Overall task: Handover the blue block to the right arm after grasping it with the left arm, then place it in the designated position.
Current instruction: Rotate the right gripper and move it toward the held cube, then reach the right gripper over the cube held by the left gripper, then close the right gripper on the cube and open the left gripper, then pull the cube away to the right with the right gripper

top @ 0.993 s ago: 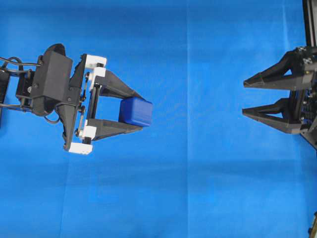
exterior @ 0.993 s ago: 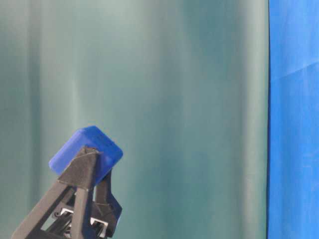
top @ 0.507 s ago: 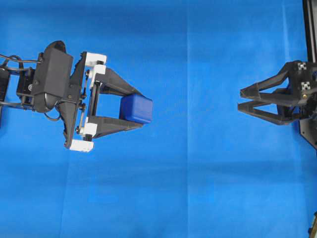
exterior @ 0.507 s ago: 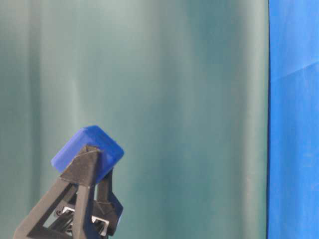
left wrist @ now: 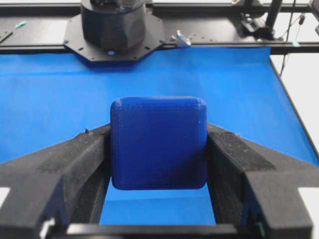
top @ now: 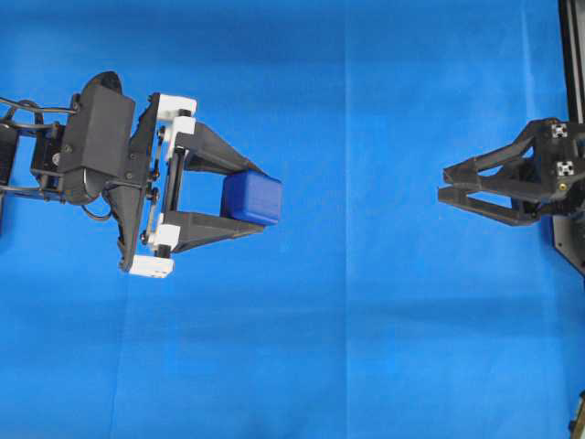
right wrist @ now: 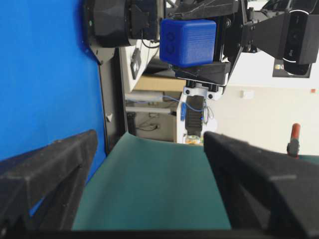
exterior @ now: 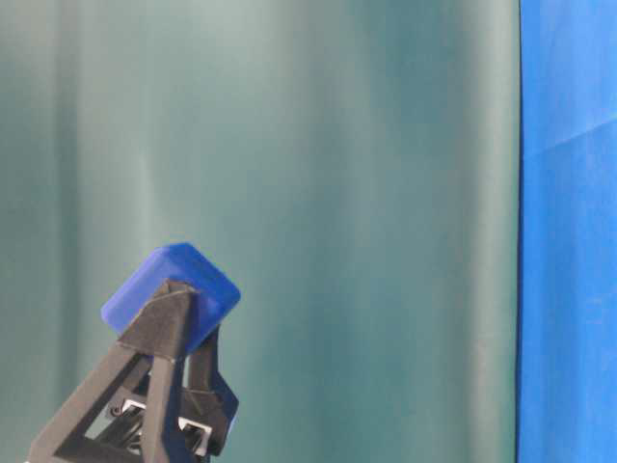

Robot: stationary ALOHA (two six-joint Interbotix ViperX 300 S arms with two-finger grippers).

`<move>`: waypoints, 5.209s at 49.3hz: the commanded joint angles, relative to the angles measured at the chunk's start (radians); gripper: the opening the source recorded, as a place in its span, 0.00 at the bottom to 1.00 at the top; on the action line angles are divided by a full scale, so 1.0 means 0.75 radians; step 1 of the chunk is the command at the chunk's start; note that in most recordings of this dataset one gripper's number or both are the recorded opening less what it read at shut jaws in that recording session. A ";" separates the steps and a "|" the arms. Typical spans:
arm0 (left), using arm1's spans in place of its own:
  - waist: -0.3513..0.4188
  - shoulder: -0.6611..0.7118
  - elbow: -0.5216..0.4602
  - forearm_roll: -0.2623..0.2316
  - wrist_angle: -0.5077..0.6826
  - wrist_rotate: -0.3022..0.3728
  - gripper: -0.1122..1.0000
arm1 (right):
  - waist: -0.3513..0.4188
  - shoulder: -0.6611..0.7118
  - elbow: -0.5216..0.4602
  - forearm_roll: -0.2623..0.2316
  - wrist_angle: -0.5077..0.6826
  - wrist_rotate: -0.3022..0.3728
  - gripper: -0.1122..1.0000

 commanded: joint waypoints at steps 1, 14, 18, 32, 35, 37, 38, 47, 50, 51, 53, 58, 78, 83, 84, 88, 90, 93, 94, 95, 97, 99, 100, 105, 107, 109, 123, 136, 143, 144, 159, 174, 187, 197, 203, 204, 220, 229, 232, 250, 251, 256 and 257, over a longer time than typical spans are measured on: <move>0.002 -0.025 -0.014 -0.002 -0.016 -0.002 0.54 | 0.002 0.006 -0.037 -0.002 -0.008 0.004 0.96; 0.002 -0.027 -0.014 -0.002 -0.016 -0.002 0.54 | 0.002 0.004 -0.037 -0.002 -0.008 0.004 0.96; 0.002 -0.027 -0.014 -0.002 -0.016 -0.002 0.54 | 0.002 0.002 -0.037 -0.002 -0.008 0.004 0.96; 0.004 -0.027 -0.014 -0.002 -0.014 -0.002 0.54 | 0.000 0.002 -0.039 0.000 -0.008 0.004 0.96; 0.002 -0.027 -0.014 -0.002 -0.016 -0.002 0.54 | 0.002 0.002 -0.037 0.000 -0.008 0.004 0.96; 0.002 -0.027 -0.014 -0.002 -0.016 -0.002 0.54 | 0.002 0.002 -0.037 0.000 -0.008 0.004 0.96; 0.004 -0.027 -0.014 -0.002 -0.016 -0.002 0.54 | 0.002 0.002 -0.039 -0.002 -0.008 0.004 0.96; 0.004 -0.027 -0.014 -0.002 -0.014 -0.002 0.54 | 0.000 0.002 -0.039 -0.002 -0.008 0.004 0.96; 0.002 -0.027 -0.014 -0.002 -0.014 -0.002 0.54 | 0.002 0.004 -0.039 0.000 -0.008 0.004 0.96; 0.002 -0.027 -0.014 -0.002 -0.014 -0.002 0.54 | 0.002 0.004 -0.039 0.000 -0.008 0.004 0.96; 0.002 -0.027 -0.014 -0.002 -0.014 -0.002 0.54 | 0.002 0.006 -0.041 0.000 -0.008 0.004 0.96; 0.002 -0.027 -0.014 -0.002 -0.012 -0.002 0.54 | 0.002 0.016 -0.049 0.002 -0.008 0.008 0.95; 0.002 -0.025 -0.016 -0.002 -0.008 -0.004 0.54 | 0.002 0.225 -0.219 0.004 -0.008 0.008 0.95; 0.002 -0.025 -0.016 -0.002 -0.008 -0.004 0.54 | 0.002 0.307 -0.288 0.004 -0.008 0.010 0.95; 0.002 -0.027 -0.016 -0.002 -0.008 -0.004 0.54 | 0.002 0.323 -0.303 0.004 -0.008 0.010 0.95; 0.002 -0.027 -0.014 -0.002 -0.008 -0.004 0.54 | 0.002 0.393 -0.360 0.004 -0.008 0.010 0.95; 0.002 -0.027 -0.014 -0.002 -0.006 -0.004 0.54 | 0.002 0.427 -0.391 0.004 -0.008 0.012 0.95; 0.002 -0.027 -0.014 -0.002 -0.006 -0.004 0.54 | 0.002 0.479 -0.434 0.004 -0.008 0.014 0.95; 0.002 -0.027 -0.016 -0.002 -0.006 -0.004 0.54 | 0.000 0.497 -0.448 0.006 -0.008 0.014 0.95; 0.002 -0.027 -0.016 -0.002 -0.008 -0.004 0.54 | 0.000 0.515 -0.464 0.004 -0.008 0.014 0.95; 0.004 -0.027 -0.014 -0.002 -0.006 -0.004 0.54 | 0.002 0.550 -0.495 0.006 -0.006 0.014 0.95; 0.002 -0.027 -0.016 -0.002 -0.006 -0.004 0.54 | 0.000 0.585 -0.522 0.006 -0.006 0.016 0.95; 0.004 -0.027 -0.016 -0.002 -0.006 -0.004 0.54 | 0.000 0.601 -0.536 0.006 -0.006 0.016 0.95; 0.002 -0.027 -0.014 -0.002 -0.006 -0.004 0.54 | 0.000 0.687 -0.610 0.006 -0.004 0.016 0.95; 0.002 -0.027 -0.016 -0.002 -0.006 -0.004 0.54 | -0.002 0.718 -0.638 0.006 -0.004 0.016 0.95; 0.004 -0.027 -0.016 -0.002 -0.006 -0.006 0.54 | -0.002 0.749 -0.669 0.006 -0.002 0.016 0.95; 0.004 -0.027 -0.014 -0.002 -0.006 -0.004 0.54 | -0.008 0.922 -0.851 0.008 0.000 0.018 0.95; 0.004 -0.027 -0.014 -0.002 0.008 -0.006 0.54 | -0.010 0.951 -0.882 0.008 0.025 0.020 0.95; 0.002 -0.027 -0.014 -0.002 0.010 -0.006 0.54 | -0.010 0.949 -0.877 0.008 0.053 0.020 0.95; 0.002 -0.027 -0.014 -0.002 0.010 -0.006 0.54 | -0.010 0.949 -0.877 0.008 0.059 0.020 0.95; 0.002 -0.027 -0.014 -0.002 0.031 -0.006 0.54 | -0.010 0.922 -0.855 0.010 0.139 0.020 0.47; 0.002 -0.027 -0.018 -0.002 0.033 -0.004 0.54 | -0.010 0.924 -0.855 0.010 0.143 0.020 0.47; 0.004 -0.025 -0.020 -0.002 0.037 -0.006 0.54 | -0.010 0.924 -0.855 0.010 0.143 0.020 0.47; 0.004 -0.025 -0.022 -0.002 0.029 -0.008 0.59 | -0.010 0.924 -0.853 0.010 0.145 0.020 0.47; 0.006 -0.025 -0.022 -0.002 0.025 -0.004 0.87 | -0.010 0.924 -0.853 0.010 0.143 0.022 0.47; 0.006 -0.025 -0.020 -0.002 0.025 -0.004 0.90 | -0.010 0.924 -0.853 0.010 0.143 0.020 0.47; 0.022 -0.027 -0.018 -0.002 0.014 -0.004 0.93 | -0.008 0.918 -0.845 0.022 0.145 0.022 0.47; 0.025 -0.031 -0.014 -0.002 0.014 -0.004 0.93 | -0.006 0.853 -0.777 0.031 0.143 0.020 0.47; 0.029 -0.031 -0.016 -0.002 0.014 -0.004 0.93 | -0.006 0.820 -0.747 0.031 0.145 0.020 0.47; 0.031 -0.033 -0.014 -0.002 0.014 -0.004 0.92 | 0.000 0.558 -0.534 0.035 0.151 0.022 0.47; 0.031 -0.033 -0.012 -0.002 0.016 -0.004 0.92 | 0.000 0.544 -0.524 0.037 0.155 0.022 0.47; 0.031 -0.033 -0.014 -0.002 0.014 -0.004 0.92 | 0.004 0.479 -0.479 0.039 0.176 0.022 0.47; 0.033 -0.031 -0.014 -0.002 0.014 -0.004 0.92 | 0.004 0.466 -0.470 0.039 0.182 0.022 0.47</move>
